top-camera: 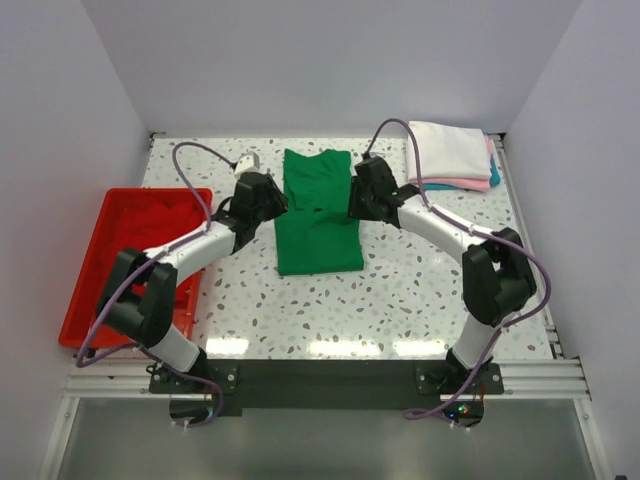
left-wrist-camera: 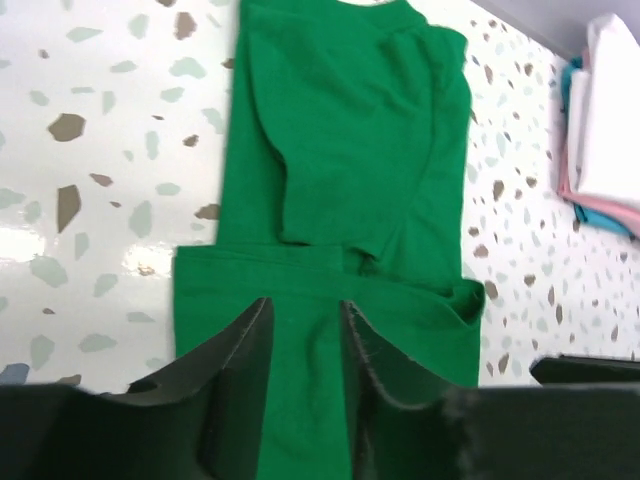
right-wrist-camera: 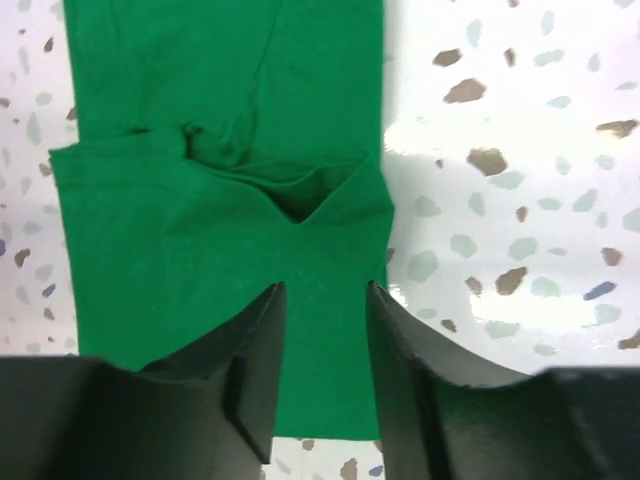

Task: Fold and stack the t-shirts
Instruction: Fold the tshirt

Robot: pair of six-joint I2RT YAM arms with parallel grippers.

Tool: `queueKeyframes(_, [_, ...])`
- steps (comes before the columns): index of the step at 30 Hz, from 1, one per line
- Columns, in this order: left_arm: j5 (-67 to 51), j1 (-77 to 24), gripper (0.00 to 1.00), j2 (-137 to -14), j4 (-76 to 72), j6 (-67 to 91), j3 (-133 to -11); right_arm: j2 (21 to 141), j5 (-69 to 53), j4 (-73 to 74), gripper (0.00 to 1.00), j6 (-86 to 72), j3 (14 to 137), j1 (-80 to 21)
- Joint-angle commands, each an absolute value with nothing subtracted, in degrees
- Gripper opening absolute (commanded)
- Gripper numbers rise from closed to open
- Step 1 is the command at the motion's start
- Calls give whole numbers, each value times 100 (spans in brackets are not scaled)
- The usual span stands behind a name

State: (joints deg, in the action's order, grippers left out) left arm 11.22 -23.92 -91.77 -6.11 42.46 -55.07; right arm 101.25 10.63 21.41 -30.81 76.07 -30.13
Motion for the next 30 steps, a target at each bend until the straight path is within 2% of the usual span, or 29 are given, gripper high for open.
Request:
queueKeyframes(1, [1055,-2706,35,-8956,-580,4447,-5352,10212,801,1864,40,-3059,7523,-3138])
queueKeyframes(4, [1116,-3206,22,-9271,-537,4447,-5458,10739,589,1784,36,-3032,7969,-3138])
queueKeyframes(7, [1099,-3453,14,-9596,-448,4623,-5441,11414,711,2160,34,-2953,8558,-3112])
queueKeyframes(10, [1046,-3620,11,-9781,-580,4807,-5152,11767,791,2206,34,-3049,8684,-2963])
queueKeyframes(18, [1160,-3902,9,-9967,-563,5115,-4562,11488,685,1969,40,-3339,8060,-2839])
queueKeyframes(23, [1195,-3973,9,-9818,-510,5133,-4333,10979,694,2056,50,-3296,7717,-2830])
queueKeyframes(30, [1231,-3964,10,-9580,-440,5027,-4307,9652,720,2039,49,-3427,6629,-2979])
